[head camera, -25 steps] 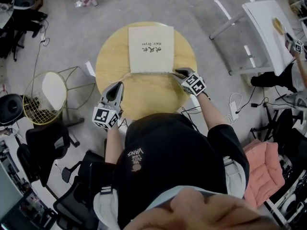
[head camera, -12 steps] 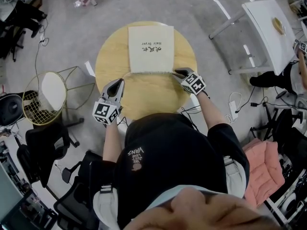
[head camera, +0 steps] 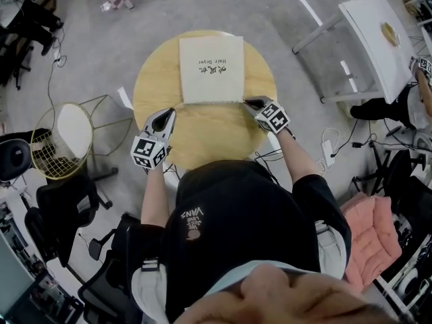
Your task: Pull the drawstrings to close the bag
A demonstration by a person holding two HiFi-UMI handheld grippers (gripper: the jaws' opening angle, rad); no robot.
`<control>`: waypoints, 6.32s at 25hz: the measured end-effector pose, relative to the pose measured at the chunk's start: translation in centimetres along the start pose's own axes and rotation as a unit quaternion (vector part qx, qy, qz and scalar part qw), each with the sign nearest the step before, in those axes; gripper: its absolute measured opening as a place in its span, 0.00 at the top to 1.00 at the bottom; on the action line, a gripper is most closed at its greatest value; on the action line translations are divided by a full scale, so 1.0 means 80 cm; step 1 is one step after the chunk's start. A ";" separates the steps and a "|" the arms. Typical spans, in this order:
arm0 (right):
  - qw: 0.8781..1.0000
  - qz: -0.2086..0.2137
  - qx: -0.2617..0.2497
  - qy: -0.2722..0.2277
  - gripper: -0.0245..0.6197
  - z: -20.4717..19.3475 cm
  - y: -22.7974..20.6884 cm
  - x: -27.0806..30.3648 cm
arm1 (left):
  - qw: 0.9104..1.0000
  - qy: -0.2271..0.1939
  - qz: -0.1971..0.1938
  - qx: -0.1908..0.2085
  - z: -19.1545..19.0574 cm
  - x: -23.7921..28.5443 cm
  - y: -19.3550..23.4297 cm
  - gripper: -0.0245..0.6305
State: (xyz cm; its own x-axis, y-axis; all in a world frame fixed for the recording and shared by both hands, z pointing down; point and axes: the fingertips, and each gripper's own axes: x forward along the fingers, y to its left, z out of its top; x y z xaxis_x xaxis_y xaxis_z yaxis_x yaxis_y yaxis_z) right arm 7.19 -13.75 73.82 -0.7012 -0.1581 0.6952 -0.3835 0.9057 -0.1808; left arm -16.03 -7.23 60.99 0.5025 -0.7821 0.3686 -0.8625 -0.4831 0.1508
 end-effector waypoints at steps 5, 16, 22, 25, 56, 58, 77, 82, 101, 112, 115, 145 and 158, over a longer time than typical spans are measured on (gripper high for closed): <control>1.000 -0.003 0.019 -0.007 0.94 0.002 -0.002 0.000 | 1.000 0.017 -0.005 -0.005 -0.015 0.008 0.006 0.96; 0.999 -0.001 0.043 -0.011 0.95 -0.005 -0.005 0.000 | 0.998 0.056 -0.003 -0.011 -0.047 0.029 0.022 0.85; 0.999 -0.009 0.048 -0.011 0.95 -0.002 -0.005 0.001 | 0.996 0.085 -0.021 0.001 -0.064 0.045 0.029 0.82; 0.998 -0.010 0.053 -0.008 0.95 0.000 -0.005 -0.001 | 0.994 0.103 -0.034 0.007 -0.076 0.056 0.029 0.82; 0.998 -0.026 0.062 0.000 0.95 0.006 -0.003 -0.006 | 0.972 0.208 -0.105 0.026 -0.129 0.089 0.026 0.93; 0.998 -0.028 0.063 0.001 0.95 0.003 -0.005 -0.005 | 0.972 0.207 -0.106 0.025 -0.128 0.090 0.026 0.93; 0.978 -0.117 0.169 -0.040 0.95 0.011 -0.016 -0.011 | 0.972 0.216 0.012 -0.088 -0.124 0.089 0.034 0.93; 0.967 -0.144 0.205 -0.048 0.95 0.014 -0.019 -0.012 | 0.969 0.211 0.039 -0.121 -0.122 0.082 0.035 0.93; 0.938 -0.239 0.233 -0.090 0.95 0.038 -0.043 -0.053 | 0.976 0.162 0.076 -0.121 -0.071 0.058 0.030 0.94; 0.925 -0.257 0.256 -0.110 0.95 0.045 -0.052 -0.075 | 0.979 0.143 0.088 -0.116 -0.048 0.048 0.038 0.94; 0.925 -0.256 0.258 -0.110 0.95 0.045 -0.051 -0.078 | 0.979 0.142 0.091 -0.117 -0.046 0.045 0.041 0.93; 0.912 -0.274 0.287 -0.103 0.96 0.026 -0.056 -0.102 | 0.975 0.152 0.109 -0.121 -0.054 0.027 0.072 0.94; 0.898 -0.277 0.317 -0.127 0.96 0.014 -0.063 -0.116 | 0.976 0.140 0.117 -0.117 -0.049 0.024 0.081 0.94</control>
State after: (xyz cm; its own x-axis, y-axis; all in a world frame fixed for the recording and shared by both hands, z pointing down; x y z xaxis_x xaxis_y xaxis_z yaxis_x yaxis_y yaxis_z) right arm 15.01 -17.30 67.50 -0.3807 -0.6727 0.6345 -0.9246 0.2666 -0.2721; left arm -20.90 -10.30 66.25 0.2824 -0.7060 0.6495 -0.9582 -0.1753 0.2261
